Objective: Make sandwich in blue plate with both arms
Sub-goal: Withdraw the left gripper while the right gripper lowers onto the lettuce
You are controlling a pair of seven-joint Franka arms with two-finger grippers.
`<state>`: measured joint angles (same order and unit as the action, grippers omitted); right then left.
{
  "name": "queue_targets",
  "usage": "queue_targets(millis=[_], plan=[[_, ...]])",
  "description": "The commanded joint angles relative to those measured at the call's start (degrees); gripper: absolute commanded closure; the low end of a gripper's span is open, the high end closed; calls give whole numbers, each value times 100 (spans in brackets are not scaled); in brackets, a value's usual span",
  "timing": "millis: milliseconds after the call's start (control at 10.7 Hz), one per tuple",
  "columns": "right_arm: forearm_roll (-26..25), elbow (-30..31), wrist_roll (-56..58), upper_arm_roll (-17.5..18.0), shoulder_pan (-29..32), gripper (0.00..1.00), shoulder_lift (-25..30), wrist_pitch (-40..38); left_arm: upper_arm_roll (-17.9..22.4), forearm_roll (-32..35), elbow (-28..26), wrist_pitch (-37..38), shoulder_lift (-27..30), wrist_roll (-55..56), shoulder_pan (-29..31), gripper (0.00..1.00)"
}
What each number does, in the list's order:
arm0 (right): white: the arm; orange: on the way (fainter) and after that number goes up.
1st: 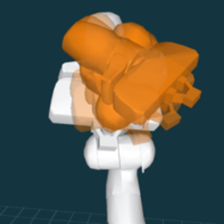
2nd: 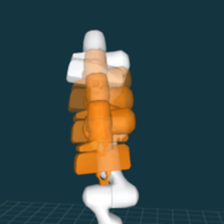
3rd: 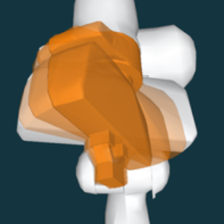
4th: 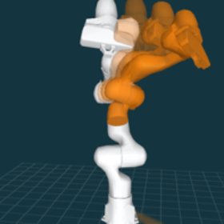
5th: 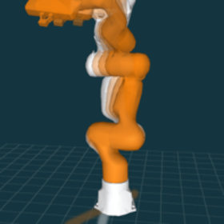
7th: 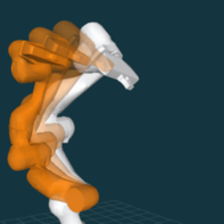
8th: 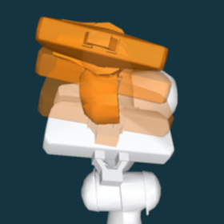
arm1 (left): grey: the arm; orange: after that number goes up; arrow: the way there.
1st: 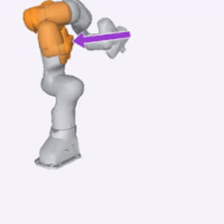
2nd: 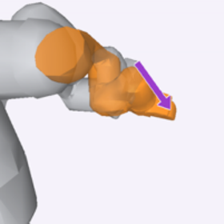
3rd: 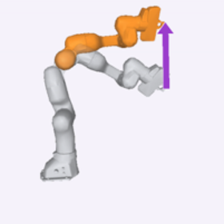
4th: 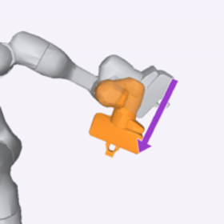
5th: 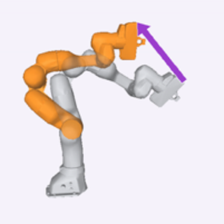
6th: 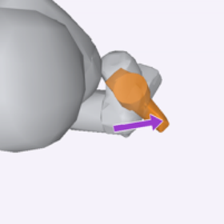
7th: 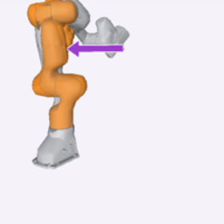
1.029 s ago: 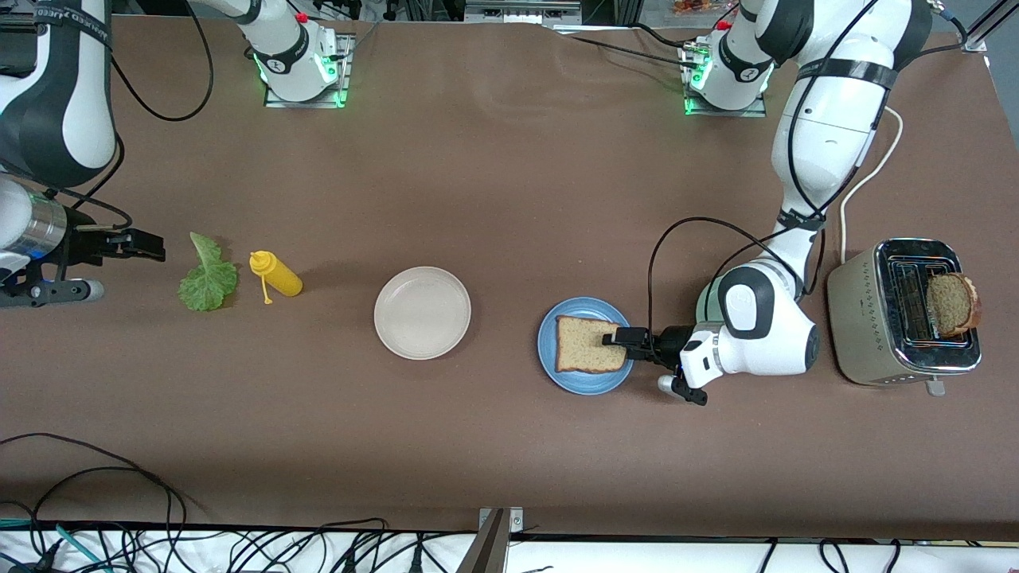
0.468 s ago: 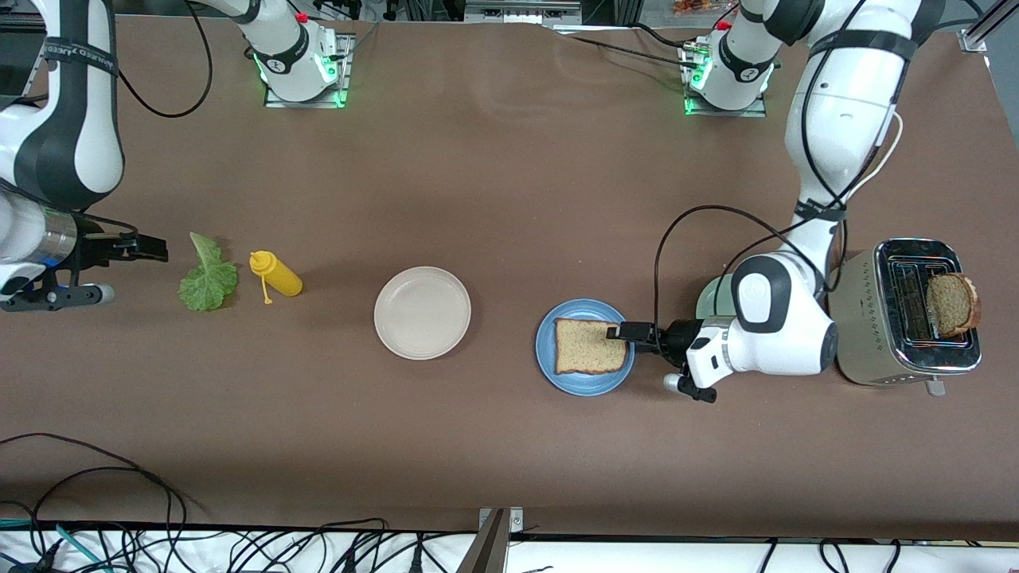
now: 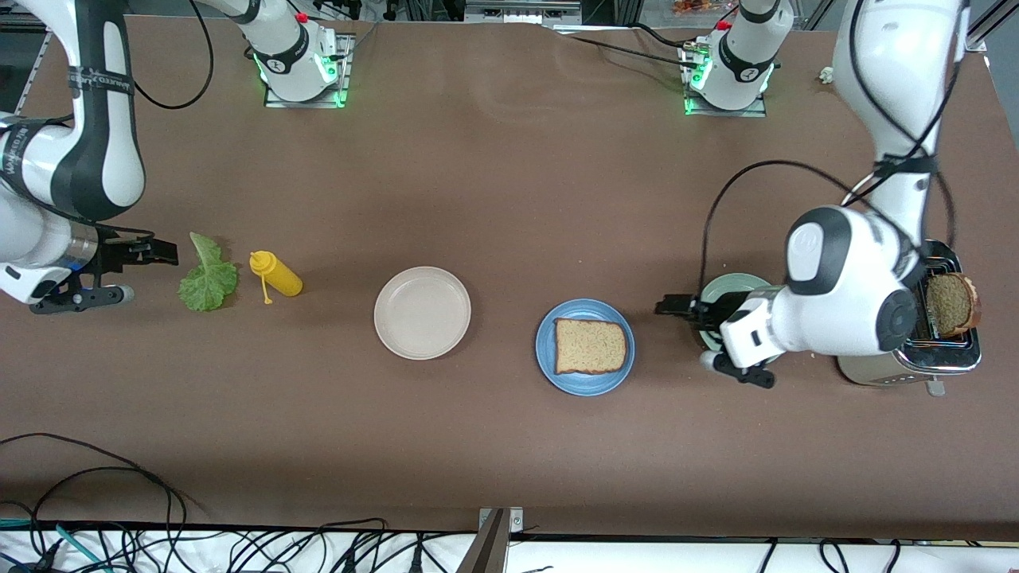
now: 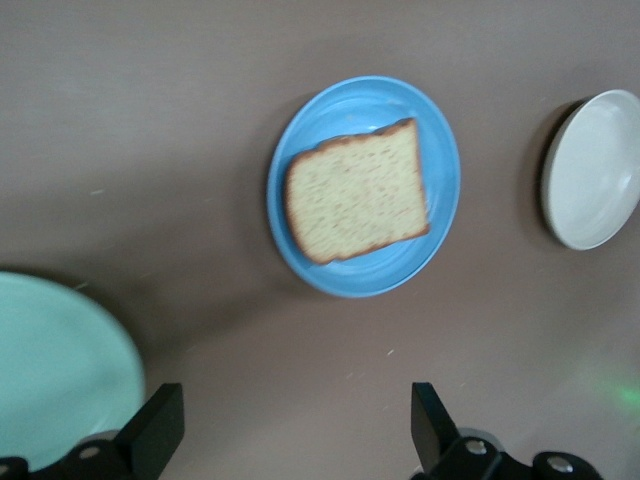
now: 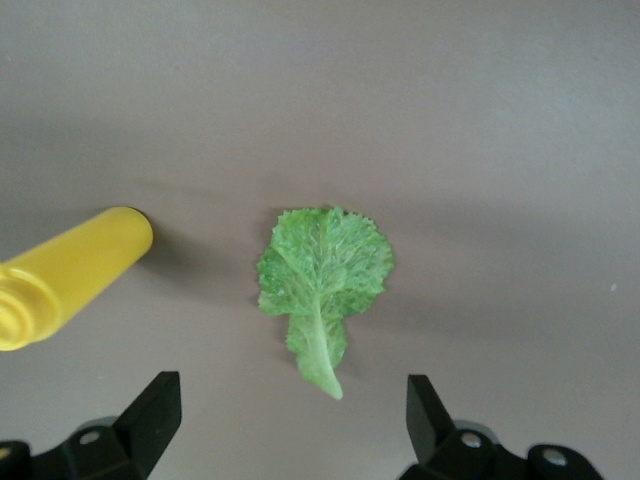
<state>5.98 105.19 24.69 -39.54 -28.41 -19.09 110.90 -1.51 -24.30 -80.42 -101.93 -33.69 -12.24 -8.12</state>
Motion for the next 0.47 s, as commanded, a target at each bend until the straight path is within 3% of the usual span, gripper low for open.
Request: queue_targets(millis=[0, 187, 374], plan=[[-18, 711, 677, 25, 20, 0, -16, 896, 387, 1031, -159, 724, 695, 20, 56, 0], [0, 1212, 686, 25, 11, 0, -33, 1555, 687, 1076, -185, 989, 1029, 29, 56, 0], [9, 1408, 791, 34, 11, 0, -191, 1891, 819, 1748, -211, 1359, 1371, -85, 56, 0]])
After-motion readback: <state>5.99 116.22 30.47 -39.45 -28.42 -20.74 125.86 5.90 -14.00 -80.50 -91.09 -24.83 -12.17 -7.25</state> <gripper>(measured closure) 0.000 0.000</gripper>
